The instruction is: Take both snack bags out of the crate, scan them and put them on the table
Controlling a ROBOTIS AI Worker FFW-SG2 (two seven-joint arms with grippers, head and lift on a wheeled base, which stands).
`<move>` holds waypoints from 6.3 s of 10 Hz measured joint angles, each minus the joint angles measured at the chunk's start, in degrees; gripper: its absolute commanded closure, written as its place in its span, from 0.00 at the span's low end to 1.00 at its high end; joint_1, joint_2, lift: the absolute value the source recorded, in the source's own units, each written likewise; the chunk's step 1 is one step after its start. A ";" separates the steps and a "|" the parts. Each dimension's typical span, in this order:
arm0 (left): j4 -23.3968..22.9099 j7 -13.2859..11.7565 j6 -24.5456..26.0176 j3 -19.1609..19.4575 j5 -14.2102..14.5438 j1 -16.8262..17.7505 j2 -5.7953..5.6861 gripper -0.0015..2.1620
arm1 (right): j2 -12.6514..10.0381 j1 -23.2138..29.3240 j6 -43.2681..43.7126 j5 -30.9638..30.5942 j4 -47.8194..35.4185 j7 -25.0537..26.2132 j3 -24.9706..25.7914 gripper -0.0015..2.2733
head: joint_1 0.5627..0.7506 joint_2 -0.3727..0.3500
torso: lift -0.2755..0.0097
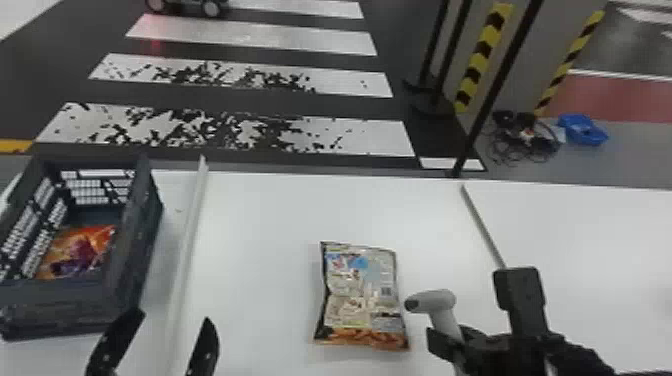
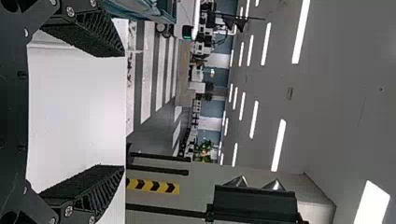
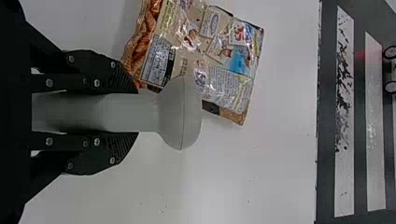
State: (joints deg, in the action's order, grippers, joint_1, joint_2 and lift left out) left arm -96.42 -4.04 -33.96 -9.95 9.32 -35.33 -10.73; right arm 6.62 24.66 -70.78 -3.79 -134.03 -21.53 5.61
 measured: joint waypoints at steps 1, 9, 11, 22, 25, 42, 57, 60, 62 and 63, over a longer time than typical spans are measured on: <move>0.10 0.00 0.00 -0.20 -0.01 0.08 0.01 0.07 | -0.35 -0.28 -0.48 -0.29 -0.37 0.00 -0.85 0.98 | 0.70 0.34 | 0.64; -0.42 0.00 0.00 -0.43 -0.09 0.09 -0.42 0.07 | -1.70 -3.73 -0.89 -3.08 0.08 0.71 -6.83 0.98 | 0.70 0.45 | 0.64; -0.43 0.01 -0.14 -0.43 -0.08 0.00 -0.43 0.07 | -1.75 -3.82 -1.03 -3.24 0.36 0.77 -6.88 0.98 | 0.70 0.45 | 0.64; 0.24 0.06 -0.38 -0.42 -0.01 0.21 -0.49 0.07 | -0.28 -3.22 6.91 -2.26 5.04 3.32 3.11 0.98 | 0.70 0.24 | 0.64; 0.39 0.09 -0.12 -0.42 -0.01 0.27 -0.43 0.07 | -0.40 -3.32 10.89 -1.58 8.99 6.70 6.23 0.98 | 0.70 0.16 | 0.64; 0.68 0.09 0.00 -0.42 -0.01 0.12 -0.43 0.07 | -1.67 -5.13 30.22 2.36 25.55 15.03 6.34 0.59 | 0.70 0.13 | 0.64; 0.40 0.18 -0.04 -0.41 0.09 0.09 -0.56 0.07 | -2.46 2.79 21.42 6.41 6.12 17.72 5.96 0.03 | 0.70 0.16 | 0.64; 0.71 0.22 -0.03 -0.34 0.25 0.31 -0.54 0.07 | -2.62 3.18 15.53 11.17 2.45 11.07 5.08 0.04 | 0.70 0.27 | 0.64; 0.97 0.27 -0.01 -0.31 0.28 0.41 -0.51 0.07 | -2.75 3.06 13.76 12.39 1.75 10.93 3.76 0.03 | 0.70 0.33 | 0.64; 1.15 0.27 0.00 -0.28 0.32 0.50 -0.51 0.07 | -2.81 2.80 12.67 13.02 1.67 10.90 2.90 0.03 | 0.70 0.35 | 0.64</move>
State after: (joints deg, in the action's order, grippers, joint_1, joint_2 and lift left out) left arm -95.27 -3.77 -33.96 -10.23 9.64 -34.83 -11.25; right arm 3.81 27.46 -58.11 9.23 -132.36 -10.63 8.51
